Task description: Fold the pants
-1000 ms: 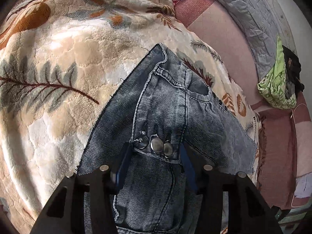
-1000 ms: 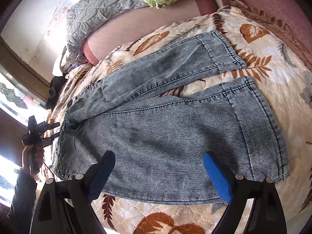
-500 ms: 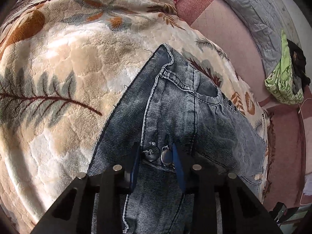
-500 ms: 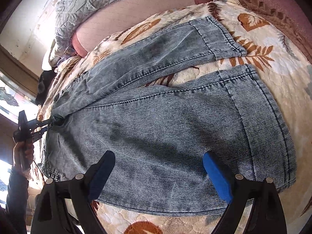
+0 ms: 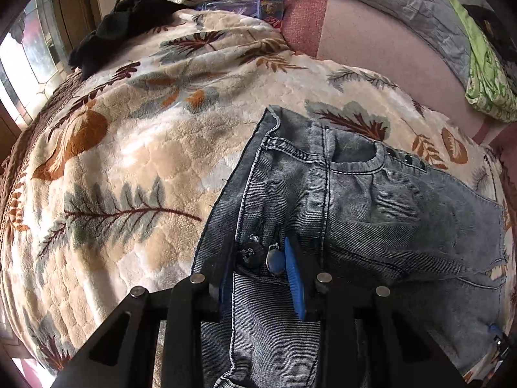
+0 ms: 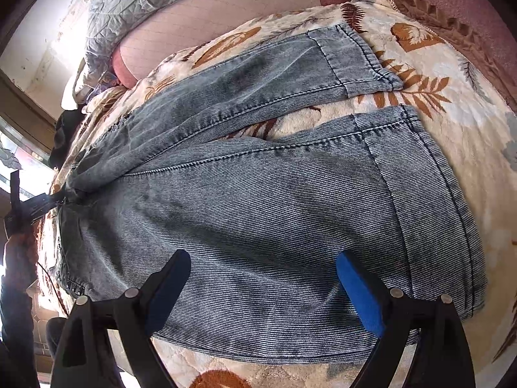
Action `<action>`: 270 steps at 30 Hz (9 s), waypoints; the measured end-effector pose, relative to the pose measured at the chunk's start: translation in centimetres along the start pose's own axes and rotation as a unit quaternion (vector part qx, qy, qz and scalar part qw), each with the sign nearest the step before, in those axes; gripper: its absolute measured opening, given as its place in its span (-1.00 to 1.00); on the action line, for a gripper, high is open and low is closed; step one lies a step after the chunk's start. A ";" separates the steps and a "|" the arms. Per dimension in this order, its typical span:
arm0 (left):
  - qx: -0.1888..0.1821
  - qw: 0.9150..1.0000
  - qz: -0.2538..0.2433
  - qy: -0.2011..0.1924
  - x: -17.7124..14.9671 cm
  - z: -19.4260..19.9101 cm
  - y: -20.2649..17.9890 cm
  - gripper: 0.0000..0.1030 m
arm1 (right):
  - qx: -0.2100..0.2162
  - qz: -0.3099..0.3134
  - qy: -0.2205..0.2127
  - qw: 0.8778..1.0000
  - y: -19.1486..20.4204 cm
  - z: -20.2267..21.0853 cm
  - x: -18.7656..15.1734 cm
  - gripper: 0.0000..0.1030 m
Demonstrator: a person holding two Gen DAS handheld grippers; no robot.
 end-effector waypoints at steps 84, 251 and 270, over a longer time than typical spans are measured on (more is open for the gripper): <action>-0.106 0.983 0.123 0.082 10.0 -13.4 -1.5 -0.87 | -0.050 0.009 0.070 0.996 -11.2 -15.4 25.3 -0.22; 0.005 0.998 -0.050 -0.032 -10.0 8.3 -2.6 0.58 | 0.192 0.081 0.022 0.978 15.7 3.0 2.9 0.53; -0.013 0.995 -0.051 -0.085 -11.9 7.6 -1.9 0.69 | 0.139 0.233 0.163 0.949 28.3 -17.3 6.3 -0.30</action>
Point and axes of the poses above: each gripper's, at about its wrist camera, not at the fingertips, and z roughly against the way its jaws point, y to its left, x to its top, the point moved 5 cm from there along -z, roughly the way its jaws point, and after that the axes turned 14 degrees about -y, right-handed, at the moved point
